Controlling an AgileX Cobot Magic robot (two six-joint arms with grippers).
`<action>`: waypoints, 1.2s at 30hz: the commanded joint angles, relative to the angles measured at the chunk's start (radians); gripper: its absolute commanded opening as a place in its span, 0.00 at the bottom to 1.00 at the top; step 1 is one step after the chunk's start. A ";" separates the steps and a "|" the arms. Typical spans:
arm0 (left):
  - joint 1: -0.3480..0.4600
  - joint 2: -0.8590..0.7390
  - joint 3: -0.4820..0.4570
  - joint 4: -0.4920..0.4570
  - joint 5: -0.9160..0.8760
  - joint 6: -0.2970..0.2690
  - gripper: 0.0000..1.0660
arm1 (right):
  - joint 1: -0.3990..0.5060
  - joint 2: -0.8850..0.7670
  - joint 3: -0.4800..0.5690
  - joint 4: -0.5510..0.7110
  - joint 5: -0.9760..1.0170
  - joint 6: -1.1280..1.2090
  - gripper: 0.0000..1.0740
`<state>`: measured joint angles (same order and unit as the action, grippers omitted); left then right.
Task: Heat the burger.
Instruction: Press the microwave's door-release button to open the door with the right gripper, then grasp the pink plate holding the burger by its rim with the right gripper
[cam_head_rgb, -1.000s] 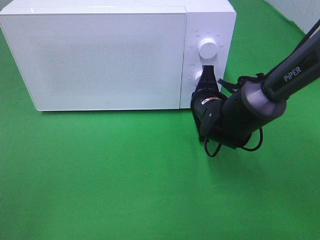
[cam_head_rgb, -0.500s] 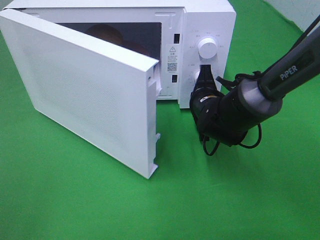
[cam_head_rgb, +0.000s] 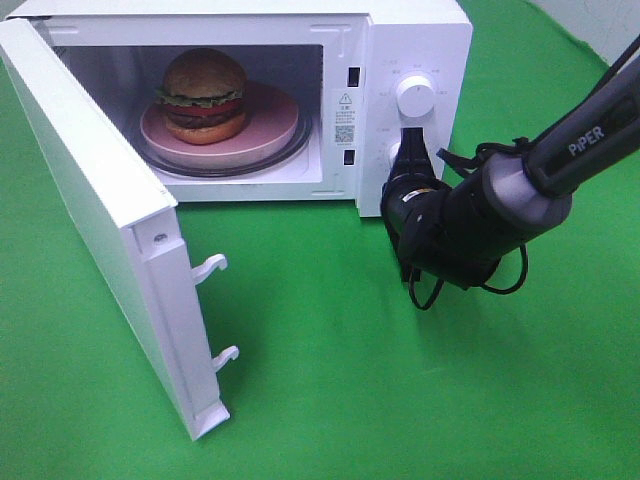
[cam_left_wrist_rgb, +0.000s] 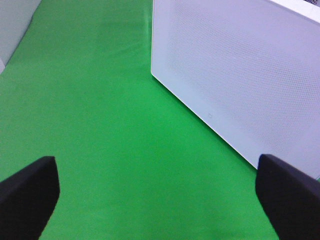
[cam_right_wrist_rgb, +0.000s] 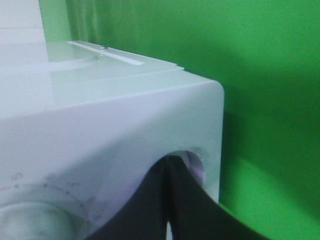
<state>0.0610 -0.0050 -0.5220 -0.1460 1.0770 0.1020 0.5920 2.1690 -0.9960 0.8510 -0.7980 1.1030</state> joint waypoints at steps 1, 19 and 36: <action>0.004 -0.005 0.005 -0.001 -0.006 -0.005 0.96 | -0.028 -0.048 -0.021 -0.089 -0.135 -0.004 0.00; 0.004 -0.005 0.005 -0.001 -0.006 -0.005 0.96 | -0.004 -0.146 0.131 -0.166 0.098 0.051 0.00; 0.004 -0.005 0.005 -0.001 -0.006 -0.005 0.96 | -0.004 -0.379 0.305 -0.382 0.263 -0.100 0.02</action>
<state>0.0610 -0.0050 -0.5220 -0.1460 1.0770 0.1020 0.5900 1.8220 -0.7000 0.5280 -0.5750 1.0400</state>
